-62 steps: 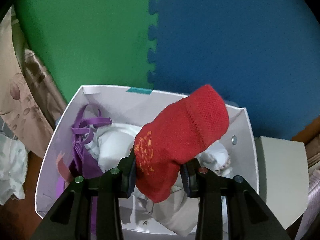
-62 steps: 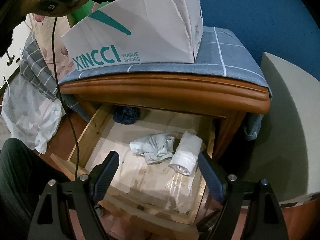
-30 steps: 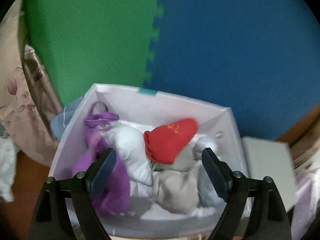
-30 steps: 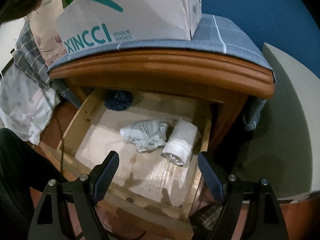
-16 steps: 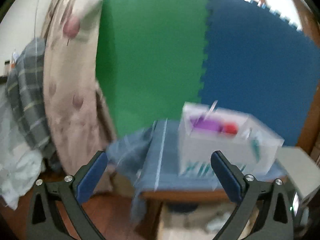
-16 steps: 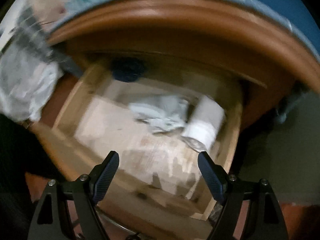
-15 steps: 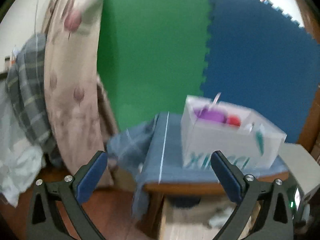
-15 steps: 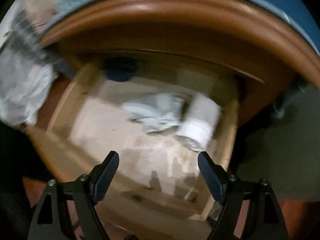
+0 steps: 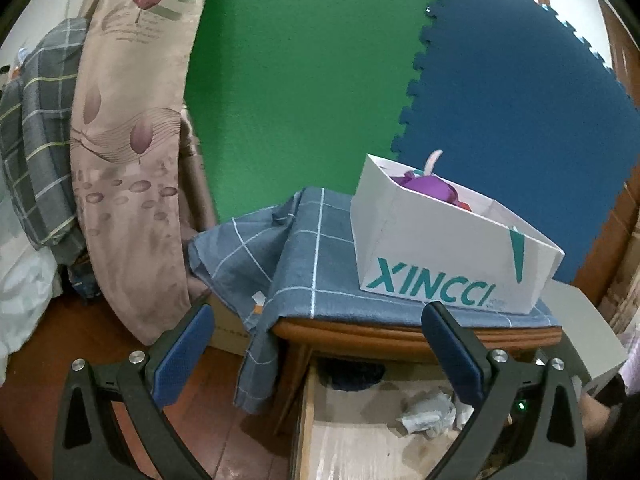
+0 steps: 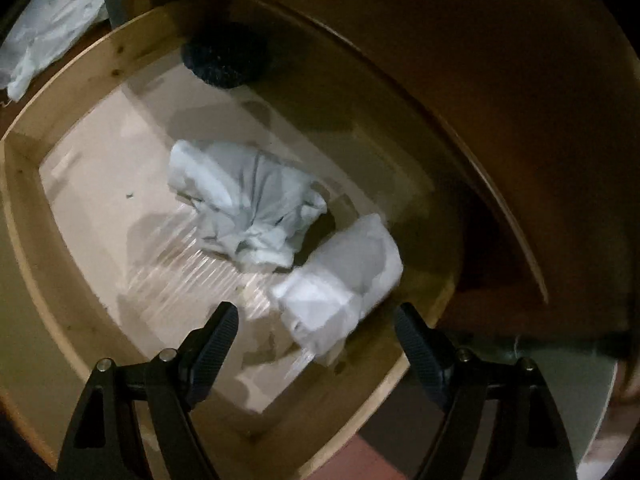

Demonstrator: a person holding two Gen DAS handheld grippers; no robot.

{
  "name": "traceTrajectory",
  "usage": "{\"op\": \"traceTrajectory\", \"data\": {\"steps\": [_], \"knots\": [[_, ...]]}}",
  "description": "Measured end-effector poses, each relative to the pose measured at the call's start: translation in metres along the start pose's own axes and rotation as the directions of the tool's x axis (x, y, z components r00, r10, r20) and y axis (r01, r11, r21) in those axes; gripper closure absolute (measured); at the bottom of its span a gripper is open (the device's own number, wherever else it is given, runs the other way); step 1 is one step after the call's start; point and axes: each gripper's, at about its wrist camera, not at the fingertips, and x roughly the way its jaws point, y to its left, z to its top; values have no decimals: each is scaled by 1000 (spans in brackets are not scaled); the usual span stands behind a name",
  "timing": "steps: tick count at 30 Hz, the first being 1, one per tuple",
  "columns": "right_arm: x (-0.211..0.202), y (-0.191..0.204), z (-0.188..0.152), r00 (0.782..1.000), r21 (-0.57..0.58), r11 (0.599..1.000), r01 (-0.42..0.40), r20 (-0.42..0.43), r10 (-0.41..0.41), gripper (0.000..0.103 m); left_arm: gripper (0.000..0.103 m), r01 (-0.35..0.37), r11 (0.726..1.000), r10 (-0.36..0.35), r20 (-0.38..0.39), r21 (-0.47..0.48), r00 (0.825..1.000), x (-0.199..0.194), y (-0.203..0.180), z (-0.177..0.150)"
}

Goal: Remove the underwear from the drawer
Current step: 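Reach the right tool into the drawer and grasp the white rolled sock, then lift the white rolled sock with the right gripper over the box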

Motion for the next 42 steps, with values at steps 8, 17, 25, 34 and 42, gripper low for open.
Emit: {"op": "traceTrajectory", "data": {"steps": [8,17,25,34,42], "knots": [[47,16,0,990,-298,947,117,-44,-137,29,0,19,1000,-17,-44,24,999,13,-13,-7],[21,5,-11,1000,-220,975,29,-2,-30,64,0,6,997,-2,-50,72,999,19,-24,-11],[-96,8,-27,990,-106,994,-41,129,54,64,0,-20,996,26,-70,87,997,24,-23,-16],[-233,8,-31,938,102,995,-6,344,-30,64,0,-38,989,51,-89,142,995,28,-29,-24],[-325,-23,-9,853,312,950,8,493,-169,64,0,-34,988,46,-75,154,996,24,-33,-24]]}}
